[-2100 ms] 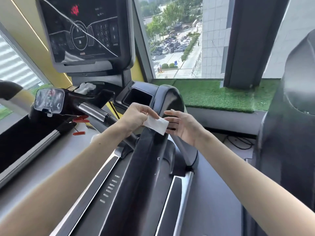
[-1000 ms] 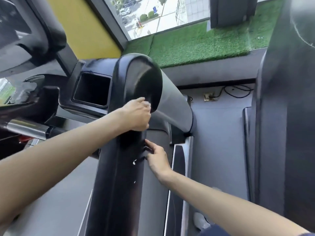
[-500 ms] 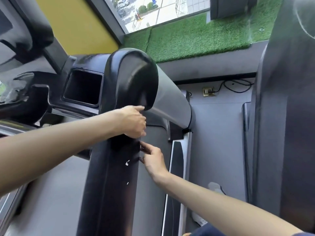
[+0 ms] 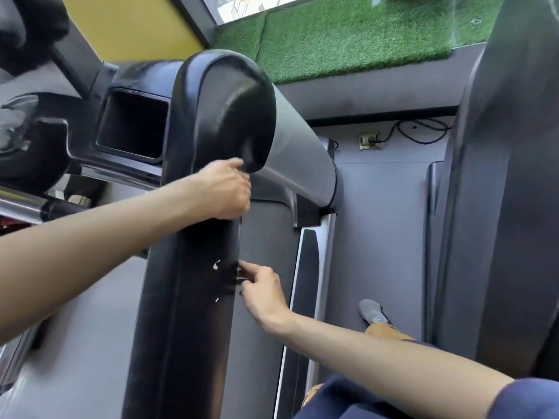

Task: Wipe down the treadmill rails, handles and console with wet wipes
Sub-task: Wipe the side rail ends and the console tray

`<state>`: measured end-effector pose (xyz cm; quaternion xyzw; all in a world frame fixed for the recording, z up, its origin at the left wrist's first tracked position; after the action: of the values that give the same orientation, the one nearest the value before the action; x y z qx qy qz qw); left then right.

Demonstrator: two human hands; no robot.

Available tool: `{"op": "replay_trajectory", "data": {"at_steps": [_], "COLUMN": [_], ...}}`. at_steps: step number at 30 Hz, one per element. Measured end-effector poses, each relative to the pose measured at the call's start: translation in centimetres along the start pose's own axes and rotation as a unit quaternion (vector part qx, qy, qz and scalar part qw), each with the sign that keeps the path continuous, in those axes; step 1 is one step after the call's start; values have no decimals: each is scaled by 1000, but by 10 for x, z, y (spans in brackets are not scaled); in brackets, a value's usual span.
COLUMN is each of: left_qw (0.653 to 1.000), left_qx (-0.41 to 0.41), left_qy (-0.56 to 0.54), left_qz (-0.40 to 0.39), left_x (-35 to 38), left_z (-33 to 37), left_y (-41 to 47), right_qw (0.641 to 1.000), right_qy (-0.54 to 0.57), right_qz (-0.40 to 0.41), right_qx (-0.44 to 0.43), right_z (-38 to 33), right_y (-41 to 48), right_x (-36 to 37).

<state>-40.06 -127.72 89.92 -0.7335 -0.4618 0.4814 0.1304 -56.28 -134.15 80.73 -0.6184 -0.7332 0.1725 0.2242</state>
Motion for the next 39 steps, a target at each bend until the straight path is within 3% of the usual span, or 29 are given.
{"op": "replay_trajectory", "data": {"at_steps": [2,3,6,8,12,13,17,18,23,25,26,28,30,33,34,37,39], "left_qw": [998,999,973,975,998,998,985,977,995,993,989,982,980,991,988,984,980], "left_qx": [-29,2,151,141,-18,-16,148,200,-23,36,112,183,168,14,6,136,158], "left_qy": [52,47,-28,-43,38,56,-14,-16,36,76,76,48,106,93,73,17,-54], "left_qz": [-1,-17,-175,-165,-44,-26,-90,-67,85,83,56,-16,7,95,137,116,107], "left_x": [-2,2,-4,-20,-29,-22,1,3,-16,-12,-9,-12,-24,-28,-27,-14,-13], "left_z": [-2,11,65,61,4,2,70,79,17,50,74,94,73,21,22,80,95], "left_y": [5,4,-17,-20,-9,-13,-43,-52,-56,-59,-66,-83,-78,-82,-87,-112,-122], "right_qw": [1000,1000,1000,999,997,997,996,994,990,991,992,994,995,996,995,992,992], "right_qy": [-4,-3,-9,14,66,70,65,69,95,93,88,74,58,38,40,51,52], "right_qz": [-7,-5,20,31,29,20,-44,-65,-91,-84,-79,-69,-66,-69,-77,-105,-107], "right_qx": [-14,-15,-9,-17,-28,-32,-47,-49,-42,-45,-47,-48,-45,-44,-40,-37,-35], "right_z": [-2,-2,-1,1,13,17,36,41,50,48,47,46,44,52,53,56,57], "right_y": [-1,-1,-6,-16,-34,-38,-53,-56,-70,-71,-70,-71,-75,-80,-82,-87,-87], "right_x": [-2,-3,-6,-4,2,3,14,18,32,36,37,37,33,31,31,35,38]}}
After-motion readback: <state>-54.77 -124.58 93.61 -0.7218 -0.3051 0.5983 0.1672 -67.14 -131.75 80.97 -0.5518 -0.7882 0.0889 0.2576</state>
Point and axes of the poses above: each hand's wrist, its own y-axis towards the middle knuckle, its own x-axis out of the palm, z = x × y, the point moved 2 cm from there along y, towards the middle knuckle, and after that the axes turned 9 degrees about z, right-handed, at the moved point
